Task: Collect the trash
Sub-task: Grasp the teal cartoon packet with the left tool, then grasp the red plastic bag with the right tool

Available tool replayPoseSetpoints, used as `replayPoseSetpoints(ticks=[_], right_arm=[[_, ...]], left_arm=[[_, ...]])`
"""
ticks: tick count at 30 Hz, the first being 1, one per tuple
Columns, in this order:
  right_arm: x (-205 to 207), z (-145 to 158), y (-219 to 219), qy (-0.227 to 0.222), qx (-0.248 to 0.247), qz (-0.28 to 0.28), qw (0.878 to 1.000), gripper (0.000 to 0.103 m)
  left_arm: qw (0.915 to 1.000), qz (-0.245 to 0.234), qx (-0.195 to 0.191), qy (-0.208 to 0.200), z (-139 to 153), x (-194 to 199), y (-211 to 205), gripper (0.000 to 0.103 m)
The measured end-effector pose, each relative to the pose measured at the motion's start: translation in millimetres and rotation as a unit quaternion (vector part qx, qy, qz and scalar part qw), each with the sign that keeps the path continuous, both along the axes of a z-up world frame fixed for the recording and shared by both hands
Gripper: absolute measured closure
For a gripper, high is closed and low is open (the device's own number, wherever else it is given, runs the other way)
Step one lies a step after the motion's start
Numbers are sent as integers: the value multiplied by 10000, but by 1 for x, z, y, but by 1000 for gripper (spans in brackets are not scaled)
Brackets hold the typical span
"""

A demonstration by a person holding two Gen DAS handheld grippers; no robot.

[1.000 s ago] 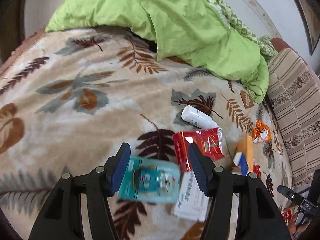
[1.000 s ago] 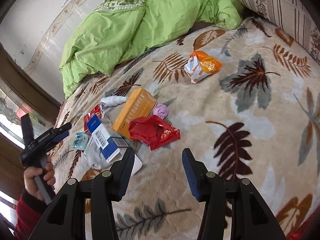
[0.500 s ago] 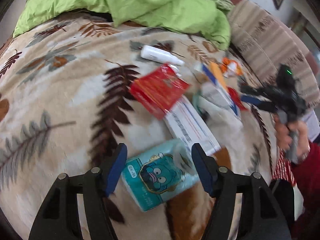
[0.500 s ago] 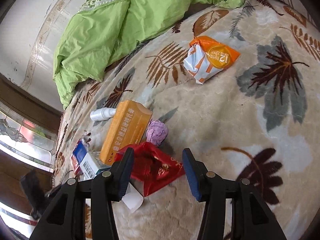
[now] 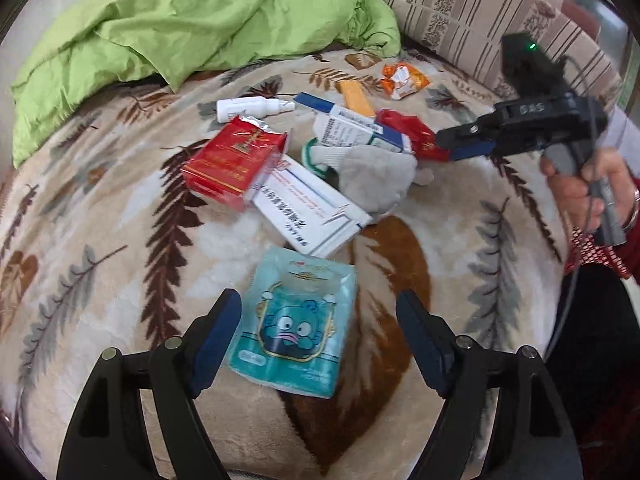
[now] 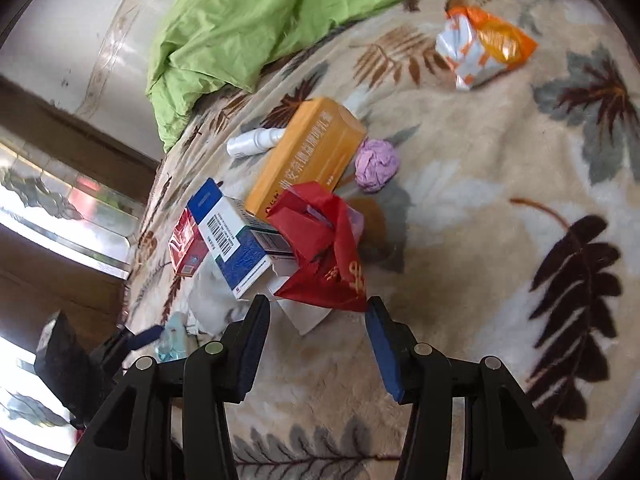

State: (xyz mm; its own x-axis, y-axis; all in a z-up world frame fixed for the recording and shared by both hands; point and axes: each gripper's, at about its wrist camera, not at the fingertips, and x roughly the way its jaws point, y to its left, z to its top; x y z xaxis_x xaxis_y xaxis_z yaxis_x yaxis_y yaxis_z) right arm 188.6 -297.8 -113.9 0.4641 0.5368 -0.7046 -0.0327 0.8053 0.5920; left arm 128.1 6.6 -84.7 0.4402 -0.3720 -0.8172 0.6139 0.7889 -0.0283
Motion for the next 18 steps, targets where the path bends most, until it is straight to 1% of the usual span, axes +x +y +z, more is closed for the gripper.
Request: replayPoseSetpoints(ticks=[2, 4, 6, 8, 9, 10, 11, 12, 13, 14, 15, 16, 17, 18], right_arm=[[-3, 9, -2, -176, -225, -23, 9996, 49], [-1, 16, -1, -338, -506, 20, 9981, 48], [3, 19, 1, -457, -937, 37, 9945, 43], [9, 17, 2, -501, -1106, 54, 9926, 43], [12, 14, 3, -492, -1196, 34, 9916, 43], [18, 9, 4, -436, -1259, -15, 9911, 43], [22, 5, 3, -376, -1221, -28, 9918, 43], [25, -1, 5, -295, -1142, -45, 9930, 44], [27, -7, 6, -218, -1036, -90, 9943, 54], [27, -10, 7, -200, -967, -142, 9950, 62], [26, -10, 8, -221, -938, -217, 9951, 68], [24, -10, 9, -234, -885, -257, 9955, 78], [21, -9, 11, -229, -836, -293, 9958, 81], [18, -8, 13, -259, -829, -336, 9957, 83]], left_arm=[[9999, 93, 46, -111, -1, 3, 2, 24], [9999, 135, 77, -43, -6, 9, 2, 24], [9998, 160, 85, -25, -10, 13, -1, 24], [9993, 323, 156, 52, -17, 17, -4, 25], [9988, 453, 190, 84, -20, 18, -6, 30], [9980, 606, 197, 40, -22, 18, -6, 31], [9971, 743, 151, -6, -23, 17, -6, 34], [9962, 862, 119, -19, -22, 16, -7, 40], [9953, 955, 117, -47, -21, 15, -8, 43], [9943, 1061, 104, -70, -21, 14, -7, 51], [9930, 1173, 62, -70, -20, 13, -6, 56], [9917, 1289, -20, -39, -18, 12, -5, 59], [9905, 1368, -101, -35, -16, 11, -3, 65], [9895, 1437, -172, -36, -14, 9, -3, 68]])
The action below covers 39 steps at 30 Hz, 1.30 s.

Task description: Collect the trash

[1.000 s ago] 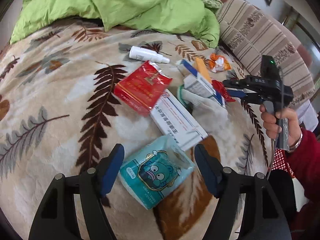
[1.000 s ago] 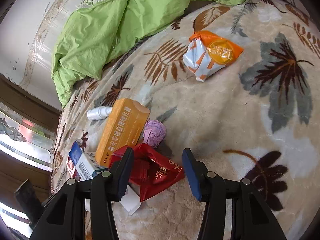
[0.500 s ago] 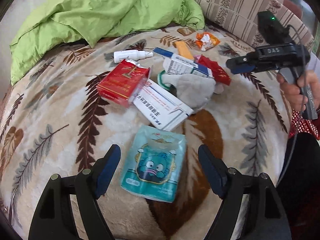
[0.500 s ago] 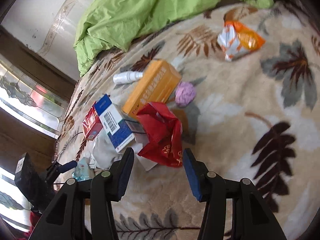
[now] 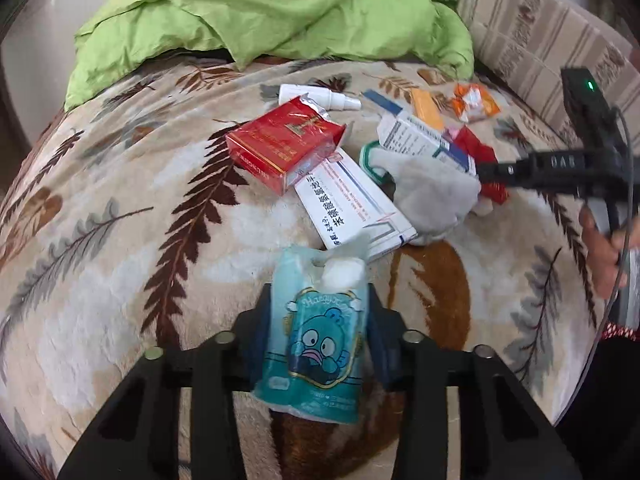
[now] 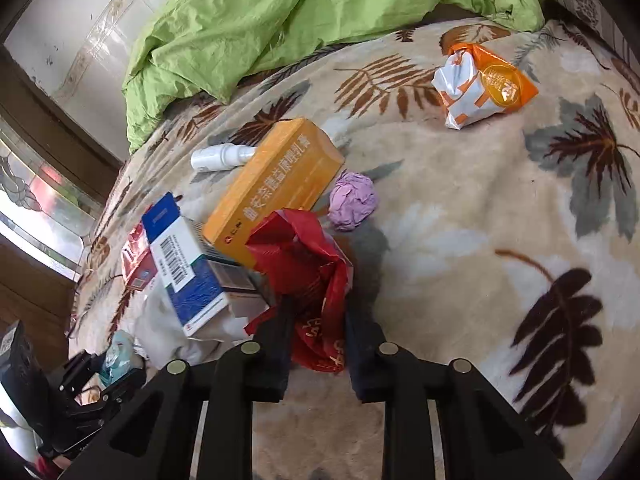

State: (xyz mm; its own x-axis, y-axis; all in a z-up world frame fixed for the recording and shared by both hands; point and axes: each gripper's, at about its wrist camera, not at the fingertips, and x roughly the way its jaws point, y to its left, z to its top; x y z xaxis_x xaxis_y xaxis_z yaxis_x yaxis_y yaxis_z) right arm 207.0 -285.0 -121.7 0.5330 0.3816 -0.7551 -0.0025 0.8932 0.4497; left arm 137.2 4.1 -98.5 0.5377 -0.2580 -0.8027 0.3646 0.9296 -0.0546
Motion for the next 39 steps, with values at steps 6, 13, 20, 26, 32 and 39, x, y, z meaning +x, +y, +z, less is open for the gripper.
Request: replayPoseSetpoints(ticks=[6, 13, 20, 26, 32, 39], right_arm=[[-34, 21, 5, -331, -116, -257, 9991, 95], [-77, 39, 3, -585, -34, -426, 9974, 95], [-115, 42, 7, -561, 179, -416, 9974, 95], [-137, 46, 5, -586, 203, -418, 9972, 95], [-151, 52, 2, -651, 249, -421, 9967, 95], [-163, 57, -2, -685, 342, -456, 9960, 95]], left_arm=[[9977, 432, -524, -62, 11, -19, 4, 70], [9944, 815, -611, -282, 21, -42, -2, 70], [9937, 924, -552, -323, 29, -57, -12, 70], [9946, 831, -504, -369, 37, -70, -22, 70], [9955, 704, -393, -492, 47, -80, -35, 70], [9964, 535, -198, -629, 53, -90, -51, 70]])
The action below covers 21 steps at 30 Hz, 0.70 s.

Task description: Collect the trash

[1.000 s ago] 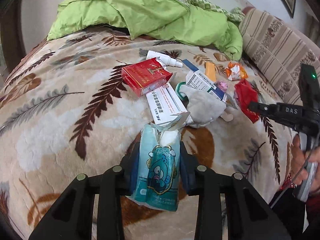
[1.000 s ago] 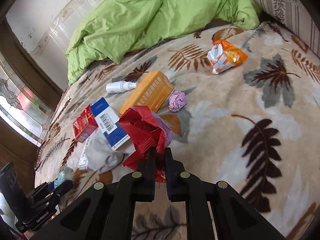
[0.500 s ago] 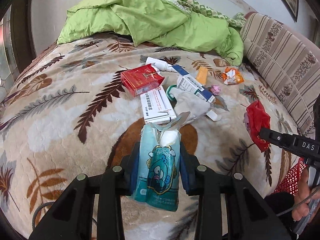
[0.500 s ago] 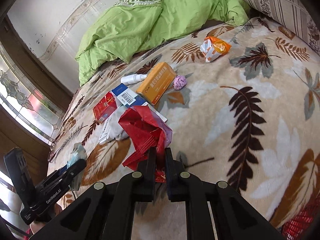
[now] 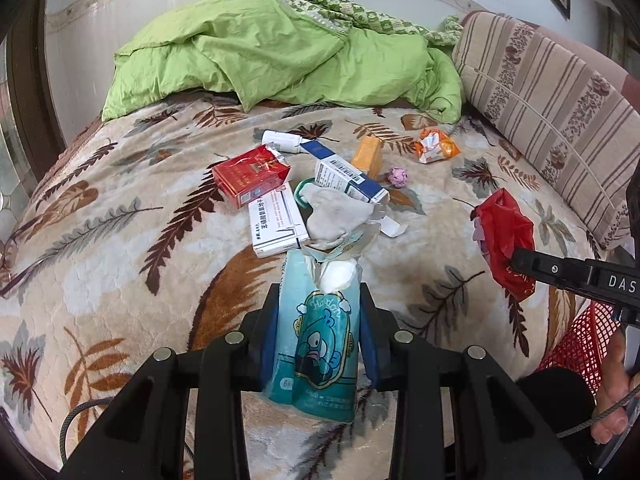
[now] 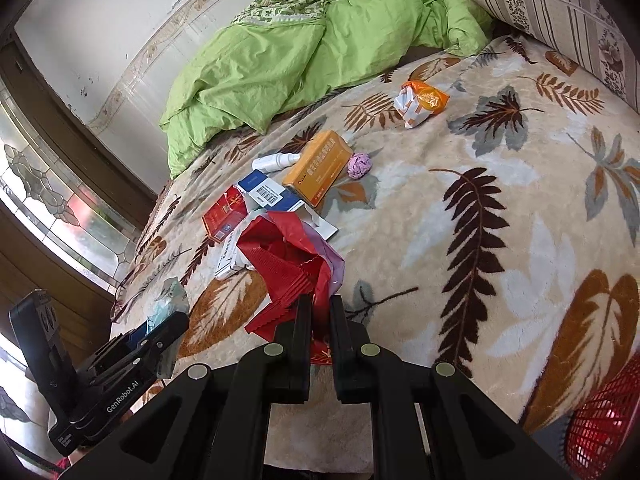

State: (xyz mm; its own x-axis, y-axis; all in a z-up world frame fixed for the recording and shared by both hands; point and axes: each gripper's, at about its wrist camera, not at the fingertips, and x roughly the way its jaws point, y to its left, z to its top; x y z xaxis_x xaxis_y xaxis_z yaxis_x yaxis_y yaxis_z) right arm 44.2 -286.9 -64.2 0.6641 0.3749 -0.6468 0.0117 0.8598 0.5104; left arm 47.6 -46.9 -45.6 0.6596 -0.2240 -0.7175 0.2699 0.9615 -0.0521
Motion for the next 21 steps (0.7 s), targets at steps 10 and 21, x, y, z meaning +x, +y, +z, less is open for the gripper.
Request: replayPoseSetpoints(ticks=[10, 21], right_arm=[[-11, 7, -1, -57, 35, -4, 10000, 95], [-12, 14, 12, -117, 9, 139, 9998, 95]], left_arm=[[9993, 158, 214, -267, 10, -8, -4, 70], [9946, 863, 283, -506, 27, -4, 31, 70]])
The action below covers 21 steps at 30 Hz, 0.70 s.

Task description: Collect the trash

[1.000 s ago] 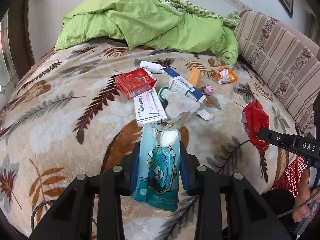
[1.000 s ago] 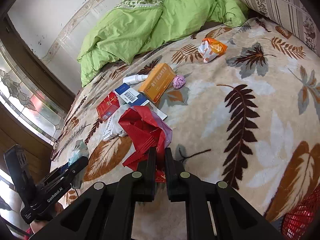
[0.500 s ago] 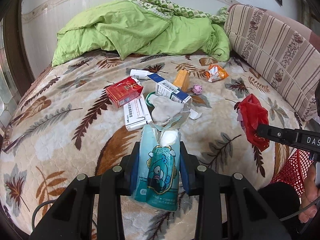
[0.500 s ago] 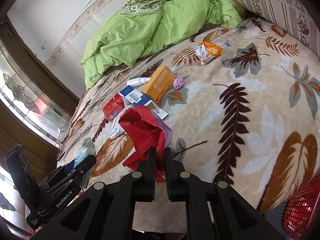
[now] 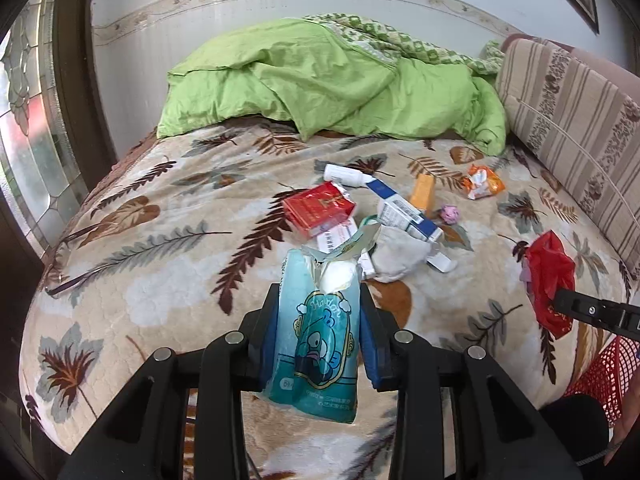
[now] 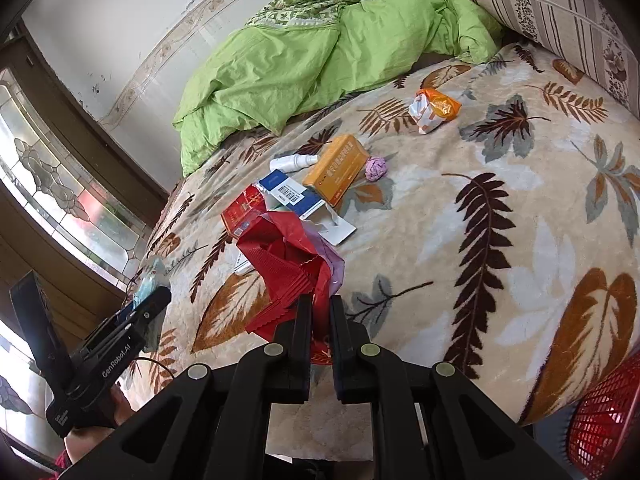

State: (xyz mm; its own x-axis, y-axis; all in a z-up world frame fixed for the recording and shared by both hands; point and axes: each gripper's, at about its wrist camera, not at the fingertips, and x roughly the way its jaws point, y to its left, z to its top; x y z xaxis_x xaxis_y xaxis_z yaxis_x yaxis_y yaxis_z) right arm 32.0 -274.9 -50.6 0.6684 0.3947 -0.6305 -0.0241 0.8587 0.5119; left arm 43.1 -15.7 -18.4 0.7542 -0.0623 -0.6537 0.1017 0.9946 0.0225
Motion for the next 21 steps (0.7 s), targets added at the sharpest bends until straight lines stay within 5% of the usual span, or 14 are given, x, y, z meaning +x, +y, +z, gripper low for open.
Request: replayPoseSetpoints(ticks=[21], right_arm=[[4, 3, 21, 59, -105, 149, 9998, 95]], left_arm=[[9993, 351, -11, -93, 3, 0, 29, 69]])
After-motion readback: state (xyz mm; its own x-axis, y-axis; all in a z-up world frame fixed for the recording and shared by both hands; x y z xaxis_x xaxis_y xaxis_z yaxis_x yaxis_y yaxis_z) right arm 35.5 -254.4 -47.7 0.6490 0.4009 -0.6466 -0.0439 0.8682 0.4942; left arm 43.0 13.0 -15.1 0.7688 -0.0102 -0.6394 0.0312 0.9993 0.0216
